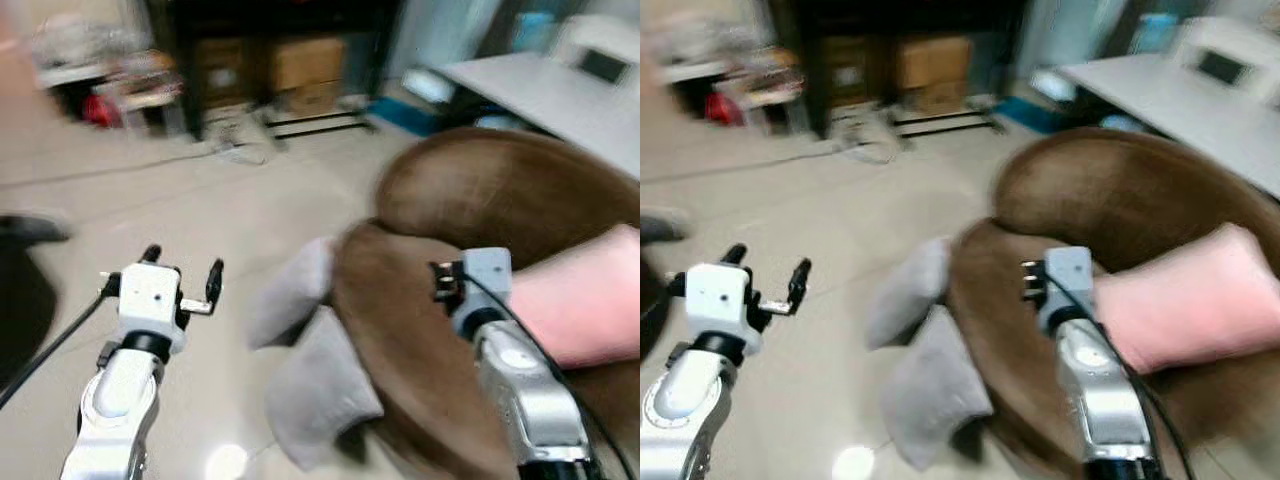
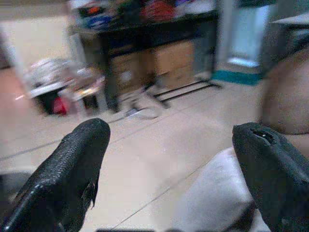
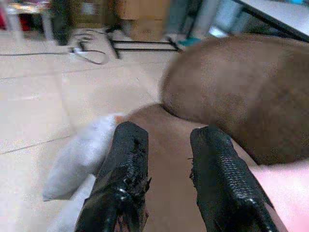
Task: Move the pillow to the sofa from floor
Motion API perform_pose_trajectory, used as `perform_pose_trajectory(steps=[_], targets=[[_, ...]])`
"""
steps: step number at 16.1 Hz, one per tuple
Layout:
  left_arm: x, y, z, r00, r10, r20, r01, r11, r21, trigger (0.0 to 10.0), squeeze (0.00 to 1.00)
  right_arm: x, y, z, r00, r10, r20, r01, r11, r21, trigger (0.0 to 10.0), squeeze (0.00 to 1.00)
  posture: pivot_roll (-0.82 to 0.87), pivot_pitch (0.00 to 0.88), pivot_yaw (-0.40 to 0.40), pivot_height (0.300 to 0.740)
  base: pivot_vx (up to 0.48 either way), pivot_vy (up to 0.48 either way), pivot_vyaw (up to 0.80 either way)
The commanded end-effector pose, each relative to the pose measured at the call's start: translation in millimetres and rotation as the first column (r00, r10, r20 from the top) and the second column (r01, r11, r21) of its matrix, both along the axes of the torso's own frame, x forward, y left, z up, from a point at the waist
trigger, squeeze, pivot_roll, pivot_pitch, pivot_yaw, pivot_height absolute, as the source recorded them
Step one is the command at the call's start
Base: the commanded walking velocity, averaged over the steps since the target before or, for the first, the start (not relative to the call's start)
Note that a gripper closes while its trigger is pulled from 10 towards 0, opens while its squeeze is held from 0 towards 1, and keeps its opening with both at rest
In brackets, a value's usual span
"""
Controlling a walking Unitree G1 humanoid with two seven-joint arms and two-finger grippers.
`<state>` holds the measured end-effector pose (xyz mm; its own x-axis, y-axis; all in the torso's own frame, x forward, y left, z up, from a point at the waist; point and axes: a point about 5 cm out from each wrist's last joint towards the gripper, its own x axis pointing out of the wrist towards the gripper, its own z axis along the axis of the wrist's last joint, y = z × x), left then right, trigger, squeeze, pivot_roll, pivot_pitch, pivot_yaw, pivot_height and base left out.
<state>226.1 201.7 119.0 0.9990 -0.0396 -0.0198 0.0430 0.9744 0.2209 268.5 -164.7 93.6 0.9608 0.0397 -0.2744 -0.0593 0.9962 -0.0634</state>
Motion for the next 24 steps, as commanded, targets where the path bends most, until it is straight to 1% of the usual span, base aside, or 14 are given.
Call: perform_pose_trajectory(steps=[1,2,3,5,6,8,9,13,16,19,24], targets=[[-0.2,1.8,0.6,1.0,-0.001,0.002,0.001,1.0,0.002,10.0,0.0,2.7,7.8,6.5,0.999,0.024,0.027,-0.024,0.999,0.028,10.0,0.0,0.05,0.0,-0.109,0.74,0.446,0.0,0.0],[0.1,1.6,2.3,1.0,-0.004,0.01,0.004,1.0,0.001,10.0,0.0,1.9,10.7,5.7,0.998,0.054,0.019,-0.055,0.998,0.033,10.0,0.0,0.06,0.0,-0.11,0.74,0.454,0.0,0.0],[-0.2,1.5,2.6,1.0,-0.004,0.015,0.004,1.0,0.002,10.0,0.0,-0.2,13.6,0.2,0.993,0.118,0.0,-0.118,0.993,0.006,10.0,0.0,0.06,0.0,-0.112,0.74,0.454,0.0,0.0],[-0.5,1.7,1.2,1.0,-0.003,0.009,0.003,1.0,0.013,10.0,0.0,-0.9,10.8,-4.1,0.991,0.135,-0.022,-0.136,0.991,-0.006,10.0,0.0,0.06,0.0,-0.113,0.74,0.39,0.0,0.0],[-0.7,1.8,0.3,1.0,-0.002,0.01,0.002,1.0,0.007,10.0,0.0,-1.6,9.5,-5.4,0.988,0.152,-0.028,-0.153,0.988,-0.014,10.0,0.0,0.06,0.0,-0.113,0.74,0.0,0.0,0.0],[-1.4,1.0,-2.9,1.0,-0.002,-0.005,0.002,1.0,0.003,10.0,0.0,-4.5,5.5,-10.6,0.987,0.149,-0.053,-0.151,0.988,-0.04,10.0,0.0,0.06,0.0,-0.113,0.735,0.0,0.0,0.0],[-1.4,0.6,-3.5,1.0,-0.001,-0.007,0.001,1.0,0.002,10.0,0.0,-5.2,4.8,-11.5,0.989,0.142,-0.05,-0.143,0.99,-0.021,10.0,0.0,0.06,0.0,-0.113,0.725,0.0,0.0,0.0],[-2.0,0.2,-5.9,1.0,0.002,-0.019,-0.002,1.0,0.004,10.0,0.0,-5.4,3.4,-13.2,0.99,0.136,-0.047,-0.137,0.99,-0.022,10.0,0.0,0.06,0.0,-0.113,0.685,0.0,0.0,0.0],[-2.5,1.5,-7.4,1.0,0.009,-0.022,-0.008,1.0,0.02,10.0,0.0,-5.7,4.4,-14.7,0.989,0.141,-0.05,-0.142,0.99,-0.024,10.0,0.0,0.07,0.0,-0.123,0.655,0.0,0.0,0.0],[-2.1,2.0,-7.4,1.0,0.018,-0.012,-0.018,0.999,0.033,10.0,0.0,-6.3,4.8,-14.8,0.988,0.146,-0.05,-0.148,0.989,-0.026,10.0,0.0,0.07,0.0,-0.123,0.635,0.0,0.0,0.0],[-1.9,2.5,-8.8,1.0,0.026,-0.009,-0.026,0.999,0.045,10.0,0.0,-5.8,4.9,-14.4,0.985,0.166,-0.049,-0.168,0.985,-0.043,10.0,0.0,0.07,0.0,-0.126,0.585,0.0,0.0,0.0]])
